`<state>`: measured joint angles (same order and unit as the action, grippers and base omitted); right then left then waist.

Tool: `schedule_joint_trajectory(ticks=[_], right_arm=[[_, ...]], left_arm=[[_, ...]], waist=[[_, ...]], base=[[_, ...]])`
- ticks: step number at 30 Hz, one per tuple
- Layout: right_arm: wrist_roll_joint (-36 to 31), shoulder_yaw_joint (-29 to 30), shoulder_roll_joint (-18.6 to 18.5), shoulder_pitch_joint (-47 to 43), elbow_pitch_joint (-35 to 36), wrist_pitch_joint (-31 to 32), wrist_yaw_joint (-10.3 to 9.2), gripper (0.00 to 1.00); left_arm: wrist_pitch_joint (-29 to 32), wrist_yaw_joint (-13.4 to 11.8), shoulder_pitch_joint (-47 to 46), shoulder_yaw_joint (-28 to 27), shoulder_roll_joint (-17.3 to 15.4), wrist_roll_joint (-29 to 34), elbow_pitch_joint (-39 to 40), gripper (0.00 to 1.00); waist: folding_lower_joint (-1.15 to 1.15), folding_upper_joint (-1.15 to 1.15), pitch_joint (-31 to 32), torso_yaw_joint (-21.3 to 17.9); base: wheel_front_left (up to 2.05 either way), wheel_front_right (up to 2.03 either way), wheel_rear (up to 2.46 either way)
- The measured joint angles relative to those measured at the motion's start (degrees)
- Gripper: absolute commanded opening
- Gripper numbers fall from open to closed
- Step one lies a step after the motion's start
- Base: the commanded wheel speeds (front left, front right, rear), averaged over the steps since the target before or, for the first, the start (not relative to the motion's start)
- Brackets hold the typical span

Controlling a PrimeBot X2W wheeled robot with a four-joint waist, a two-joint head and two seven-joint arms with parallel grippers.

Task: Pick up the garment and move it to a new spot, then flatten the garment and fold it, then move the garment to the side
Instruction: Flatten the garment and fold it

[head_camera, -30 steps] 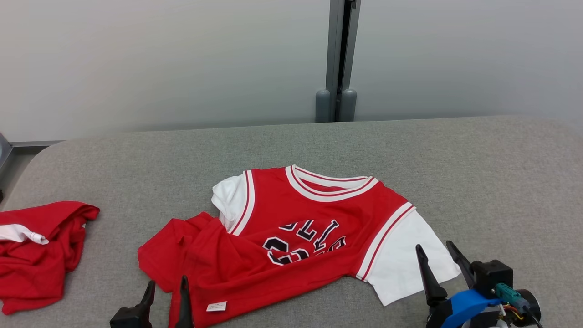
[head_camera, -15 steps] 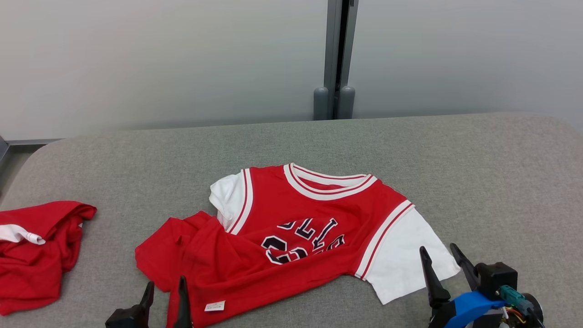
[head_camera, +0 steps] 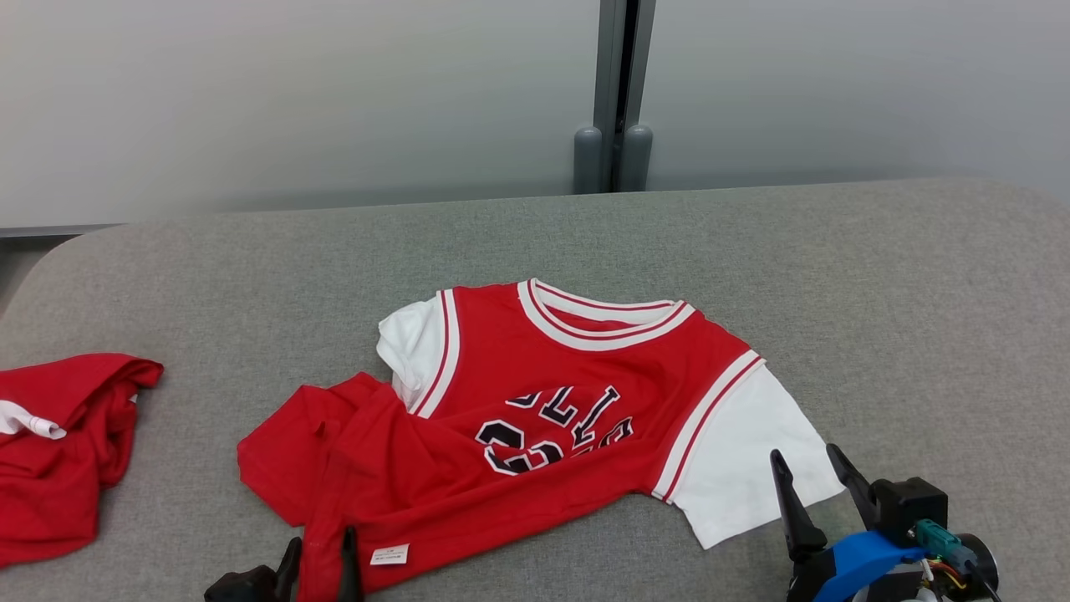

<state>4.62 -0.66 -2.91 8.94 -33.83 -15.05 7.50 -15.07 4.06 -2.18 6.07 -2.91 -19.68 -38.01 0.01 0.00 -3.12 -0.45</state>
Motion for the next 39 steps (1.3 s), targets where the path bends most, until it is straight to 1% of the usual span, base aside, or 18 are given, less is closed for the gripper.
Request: schedule_joint_trajectory(ticks=[4, 12, 32, 33, 34, 35, 36, 37, 38, 39], right_arm=[[-0.09, 0.07, 0.0, 0.25, 0.02, 0.0, 0.0, 1.0], [-0.2, 0.09, -0.01, 0.3, -0.1, 0.0, 0.0, 1.0], [1.02, 0.25, 0.0, 0.2, -0.64, 0.0, 0.0, 1.0], [1.07, 0.24, 0.0, 0.18, -0.66, 0.0, 0.0, 1.0], [1.11, 0.24, 0.0, 0.17, -0.67, 0.0, 0.0, 1.0], [1.12, 0.22, 0.0, 0.17, -0.66, 0.0, 0.0, 1.0], [1.16, 0.16, 0.0, 0.17, -0.66, 0.0, 0.0, 1.0], [1.18, 0.14, 0.0, 0.17, -0.66, 0.0, 0.0, 1.0], [1.18, 0.12, 0.0, 0.17, -0.66, 0.0, 0.0, 1.0], [1.18, 0.1, 0.0, 0.18, -0.67, 0.0, 0.0, 1.0]], left_arm=[[0.0, -0.07, -0.62, -0.26, -0.01, -0.75, -0.94, 1.0], [0.0, 0.99, -1.28, 0.64, 0.01, -1.0, -1.34, 1.0], [0.0, 1.25, 1.13, 3.61, 0.0, 0.46, 3.63, 1.0], [0.0, 1.13, 1.31, 3.63, 0.0, 0.46, 3.6, 0.98], [0.0, 1.1, 1.43, 3.63, 0.01, 0.44, 3.53, 0.91], [0.0, 1.08, 1.47, 3.6, 0.0, 0.43, 3.43, 0.8], [0.0, 0.99, 1.47, 3.52, 0.0, 0.34, 3.31, 0.51], [0.0, 0.92, 1.47, 3.39, 0.01, 0.0, 3.15, 0.44], [0.0, 0.68, 1.44, 3.24, 0.0, 0.0, 3.02, 0.42], [0.0, 0.51, 1.36, 3.08, 0.0, -0.05, 2.9, 0.29]], waist=[[0.0, 0.0, -0.34, -0.21], [0.0, 0.0, -0.61, -0.38], [0.0, 0.0, 0.42, 1.2], [-0.01, 0.0, 0.48, 1.23], [-0.01, 0.0, 0.52, 1.26], [0.0, 0.0, 0.54, 1.28], [0.0, 0.0, 0.54, 1.27], [-0.01, 0.0, 0.48, 1.25], [-0.01, 0.0, 0.39, 1.2], [-0.01, 0.0, 0.3, 1.15]], base=[[0.0, 0.0, 0.0], [0.0, 0.0, 0.0], [0.0, 0.0, 0.0], [0.0, 0.0, 0.0], [0.0, 0.0, 0.0], [0.0, 0.0, 0.0], [0.0, 0.0, 0.0], [0.0, 0.0, 0.0], [0.0, 0.0, 0.0], [0.0, 0.0, 0.0]])
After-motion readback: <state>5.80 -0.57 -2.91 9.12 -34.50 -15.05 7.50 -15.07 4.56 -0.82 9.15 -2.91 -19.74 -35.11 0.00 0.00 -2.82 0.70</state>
